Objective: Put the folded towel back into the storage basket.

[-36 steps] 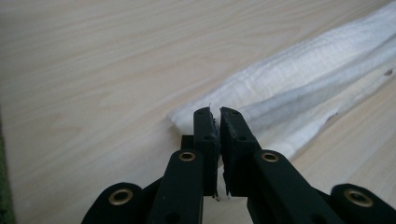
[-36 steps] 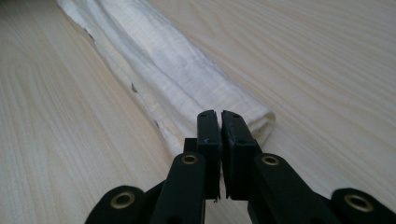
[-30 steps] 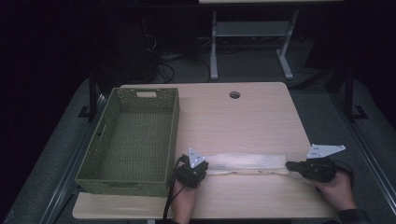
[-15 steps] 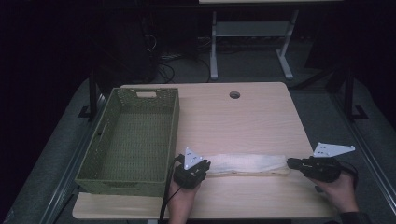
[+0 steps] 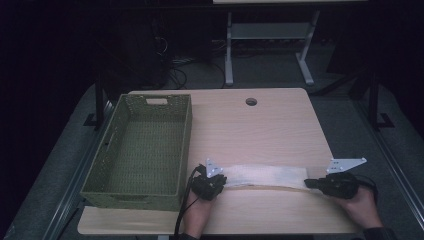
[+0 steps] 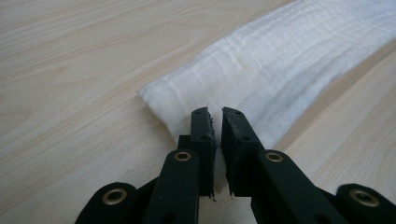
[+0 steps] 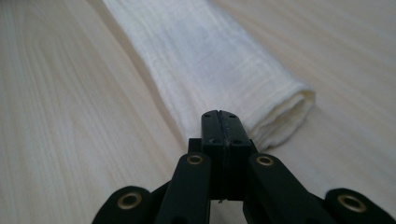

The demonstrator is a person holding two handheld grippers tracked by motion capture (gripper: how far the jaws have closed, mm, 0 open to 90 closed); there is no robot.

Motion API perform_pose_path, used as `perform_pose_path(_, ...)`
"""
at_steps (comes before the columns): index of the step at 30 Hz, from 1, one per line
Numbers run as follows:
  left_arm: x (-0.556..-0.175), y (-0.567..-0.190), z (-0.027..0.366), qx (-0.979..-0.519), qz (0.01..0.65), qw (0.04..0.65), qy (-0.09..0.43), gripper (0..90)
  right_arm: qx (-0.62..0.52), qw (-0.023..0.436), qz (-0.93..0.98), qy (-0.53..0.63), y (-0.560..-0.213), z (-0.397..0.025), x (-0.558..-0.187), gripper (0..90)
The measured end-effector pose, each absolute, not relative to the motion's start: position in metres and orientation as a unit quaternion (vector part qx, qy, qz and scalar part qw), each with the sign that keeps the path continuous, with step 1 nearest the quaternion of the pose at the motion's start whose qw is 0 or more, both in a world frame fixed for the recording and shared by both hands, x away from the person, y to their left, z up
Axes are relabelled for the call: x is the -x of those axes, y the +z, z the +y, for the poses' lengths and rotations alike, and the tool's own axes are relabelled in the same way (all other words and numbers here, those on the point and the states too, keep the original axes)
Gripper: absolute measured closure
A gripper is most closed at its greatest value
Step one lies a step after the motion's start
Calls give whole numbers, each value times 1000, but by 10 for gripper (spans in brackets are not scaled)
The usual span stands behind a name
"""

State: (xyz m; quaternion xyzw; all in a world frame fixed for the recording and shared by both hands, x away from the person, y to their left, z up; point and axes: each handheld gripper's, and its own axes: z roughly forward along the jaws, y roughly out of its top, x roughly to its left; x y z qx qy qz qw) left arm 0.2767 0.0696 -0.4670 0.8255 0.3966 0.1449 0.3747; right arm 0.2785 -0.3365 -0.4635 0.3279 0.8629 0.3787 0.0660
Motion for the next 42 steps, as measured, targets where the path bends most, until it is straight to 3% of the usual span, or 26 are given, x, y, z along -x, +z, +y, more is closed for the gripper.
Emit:
perform_pose_path(3,-279,-464,68,-830,395,368,138,807,-331,66,866,370,-464,-336,-279,896)
perform_pose_path(8,-284,-451,67,-834,388,373,118,699,-329,78,854,395,-453,-331,-274,890)
perform_pose_path(17,-291,-440,65,-850,356,380,84,438,-325,77,865,374,-460,-310,-276,897)
perform_pose_path(20,-298,-442,69,-849,348,390,80,390,-335,78,866,364,-461,-310,-280,898)
perform_pose_path(28,-296,-445,65,-861,313,388,98,364,-359,89,862,346,-464,-313,-298,898)
perform_pose_path(42,-291,-450,67,-859,317,387,107,363,-370,108,858,340,-465,-310,-344,898)
